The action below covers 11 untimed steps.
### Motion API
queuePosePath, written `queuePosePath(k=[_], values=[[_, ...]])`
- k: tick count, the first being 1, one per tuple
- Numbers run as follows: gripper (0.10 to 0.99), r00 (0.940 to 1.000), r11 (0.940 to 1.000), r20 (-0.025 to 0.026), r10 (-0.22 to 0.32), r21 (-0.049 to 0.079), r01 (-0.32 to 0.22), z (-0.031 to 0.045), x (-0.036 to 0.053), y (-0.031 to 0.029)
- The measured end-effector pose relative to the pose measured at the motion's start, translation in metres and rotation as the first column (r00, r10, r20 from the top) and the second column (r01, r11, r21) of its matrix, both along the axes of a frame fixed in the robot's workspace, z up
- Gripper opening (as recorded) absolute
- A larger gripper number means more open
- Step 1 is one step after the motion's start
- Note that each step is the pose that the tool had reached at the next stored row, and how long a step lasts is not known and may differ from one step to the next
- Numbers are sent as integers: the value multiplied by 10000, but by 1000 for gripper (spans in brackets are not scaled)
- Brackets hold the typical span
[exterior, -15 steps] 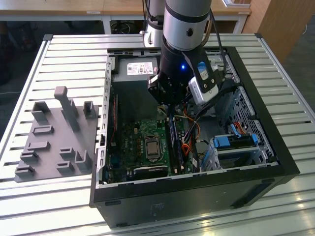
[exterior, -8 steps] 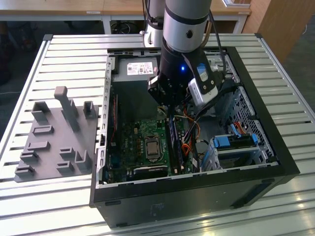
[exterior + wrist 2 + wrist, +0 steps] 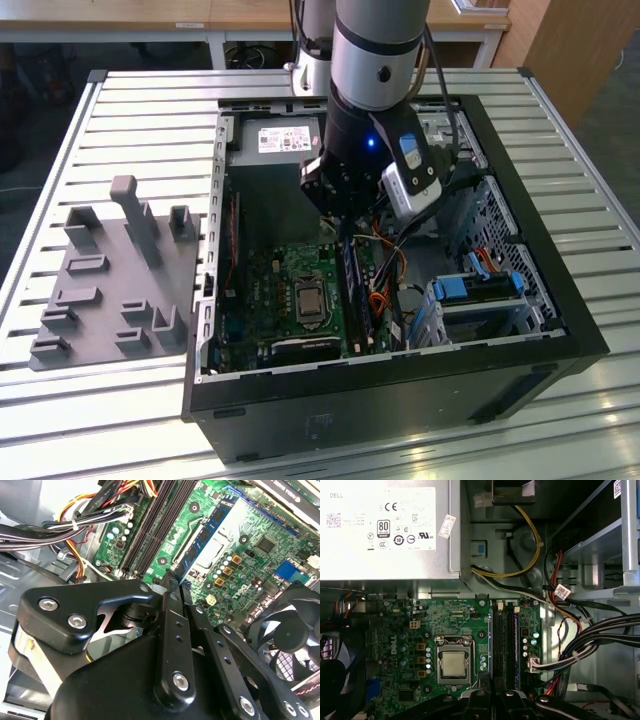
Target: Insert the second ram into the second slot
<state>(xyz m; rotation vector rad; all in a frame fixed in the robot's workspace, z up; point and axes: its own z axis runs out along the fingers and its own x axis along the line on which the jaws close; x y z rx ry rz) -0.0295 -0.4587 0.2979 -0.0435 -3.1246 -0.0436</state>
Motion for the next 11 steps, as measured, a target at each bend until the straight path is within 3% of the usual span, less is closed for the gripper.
queuePosePath(k=[11], values=[[137,10000,10000,0,0,1,0,-44,0,-2]])
